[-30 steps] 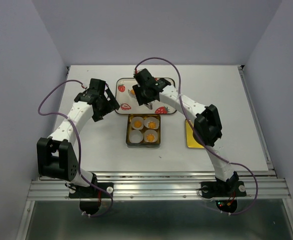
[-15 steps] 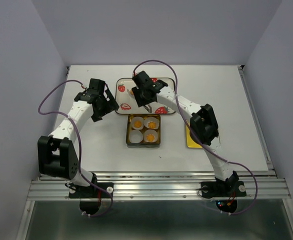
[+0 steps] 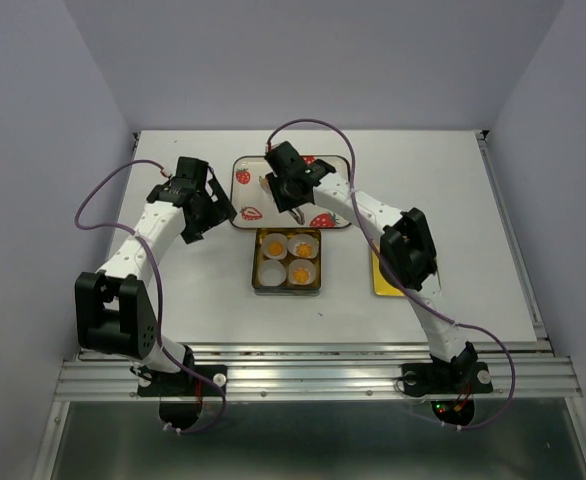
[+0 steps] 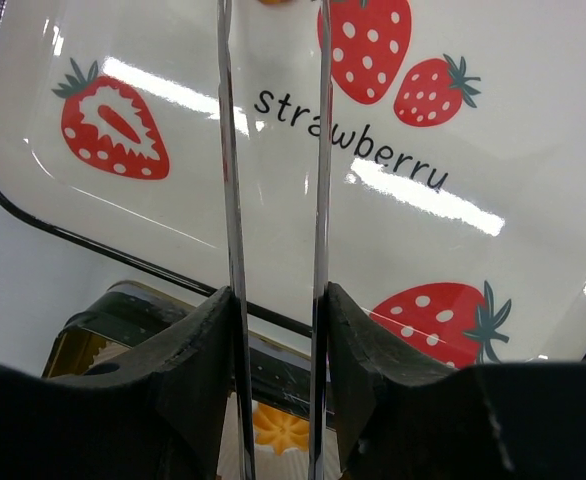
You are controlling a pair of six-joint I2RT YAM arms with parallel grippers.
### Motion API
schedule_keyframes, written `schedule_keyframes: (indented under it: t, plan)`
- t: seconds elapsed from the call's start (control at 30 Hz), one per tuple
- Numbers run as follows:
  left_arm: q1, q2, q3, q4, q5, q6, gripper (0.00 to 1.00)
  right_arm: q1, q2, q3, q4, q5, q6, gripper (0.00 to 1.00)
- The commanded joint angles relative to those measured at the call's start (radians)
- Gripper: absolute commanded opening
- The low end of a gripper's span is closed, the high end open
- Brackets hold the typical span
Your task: Pack the cookies
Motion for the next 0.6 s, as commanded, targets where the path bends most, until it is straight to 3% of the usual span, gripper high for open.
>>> schedule_keyframes:
  t: [0.0,0.3,0.57]
  plan:
    - [0.006,-0.004,0.04,0.001,-0.007,0.013,0.99,-0.011,-0.012,0.044,0.057,0.041,-0.005,0.38]
    - [0.006,0.01,0.065,0.003,-0.008,0.01,0.99,-0.02,-0.147,-0.004,0.07,-0.001,-0.025,0.38]
    - [0.006,0.013,0.056,-0.006,-0.01,0.013,0.99,-0.02,-0.422,-0.286,0.038,-0.125,-0.104,0.36]
